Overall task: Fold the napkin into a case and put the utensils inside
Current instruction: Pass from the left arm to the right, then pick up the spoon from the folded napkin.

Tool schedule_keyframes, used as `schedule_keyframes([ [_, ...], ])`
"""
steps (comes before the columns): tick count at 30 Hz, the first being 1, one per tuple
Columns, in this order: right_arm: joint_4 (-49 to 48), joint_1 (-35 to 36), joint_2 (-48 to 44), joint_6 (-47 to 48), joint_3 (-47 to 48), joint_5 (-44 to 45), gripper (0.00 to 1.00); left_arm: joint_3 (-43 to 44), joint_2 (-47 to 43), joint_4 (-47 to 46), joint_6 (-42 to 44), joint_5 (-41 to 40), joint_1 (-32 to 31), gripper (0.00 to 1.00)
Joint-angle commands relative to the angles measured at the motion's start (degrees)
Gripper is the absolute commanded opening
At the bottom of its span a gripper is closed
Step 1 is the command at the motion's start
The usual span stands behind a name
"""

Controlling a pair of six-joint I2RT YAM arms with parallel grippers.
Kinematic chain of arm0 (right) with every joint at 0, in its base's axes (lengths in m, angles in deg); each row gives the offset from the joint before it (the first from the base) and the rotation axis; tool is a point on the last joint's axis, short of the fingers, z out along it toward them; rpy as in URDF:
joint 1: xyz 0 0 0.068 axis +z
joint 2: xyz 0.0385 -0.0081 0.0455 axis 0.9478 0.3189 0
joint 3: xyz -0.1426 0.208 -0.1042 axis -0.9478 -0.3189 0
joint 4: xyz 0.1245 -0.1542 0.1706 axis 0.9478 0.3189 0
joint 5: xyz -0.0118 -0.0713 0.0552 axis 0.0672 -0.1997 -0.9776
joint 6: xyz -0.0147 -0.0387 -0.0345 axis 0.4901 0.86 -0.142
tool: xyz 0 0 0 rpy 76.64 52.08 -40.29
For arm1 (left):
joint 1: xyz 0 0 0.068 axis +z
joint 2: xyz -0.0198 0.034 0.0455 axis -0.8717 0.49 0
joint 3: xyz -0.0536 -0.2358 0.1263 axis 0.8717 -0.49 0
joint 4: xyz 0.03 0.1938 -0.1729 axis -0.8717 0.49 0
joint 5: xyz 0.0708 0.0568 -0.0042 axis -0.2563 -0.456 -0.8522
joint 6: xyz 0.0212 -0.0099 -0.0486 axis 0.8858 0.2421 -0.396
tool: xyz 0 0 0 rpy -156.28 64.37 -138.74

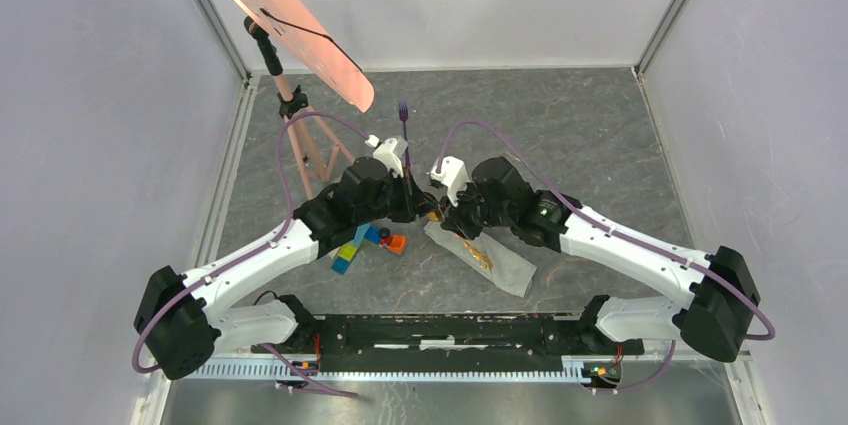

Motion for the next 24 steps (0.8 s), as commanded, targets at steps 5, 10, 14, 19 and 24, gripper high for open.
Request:
schedule_keyframes([
  [5, -5.21, 0.42, -0.29, 1.08, 0.12, 5.89, 0.00, 2.62, -1.21, 2.66, 1.61, -0.39, 0.19, 0.23],
  [10, -18.93, -3.65, -2.46, 2.49, -10.57, 1.50, 0.00, -3.35, -6.66, 2.66, -2.50, -2.74, 1.57, 0.79],
  [14, -25.51, -4.77, 0.87, 7.26, -12.43, -6.14, 0.00, -8.07, -8.88, 1.72, -6.72, -2.74, 2.03, 0.57],
  [19, -26.15, -4.81, 3.55, 9.23, -11.26, -7.56, 0.00, -11.05, -9.83, -0.57, -8.43, -2.14, 2.06, 0.37],
  [24, -28.72, -4.77, 5.61, 8.41, -11.54, -8.83, 0.00, -11.81, -7.06, -2.70, -8.75, -0.53, 2.06, 0.31],
])
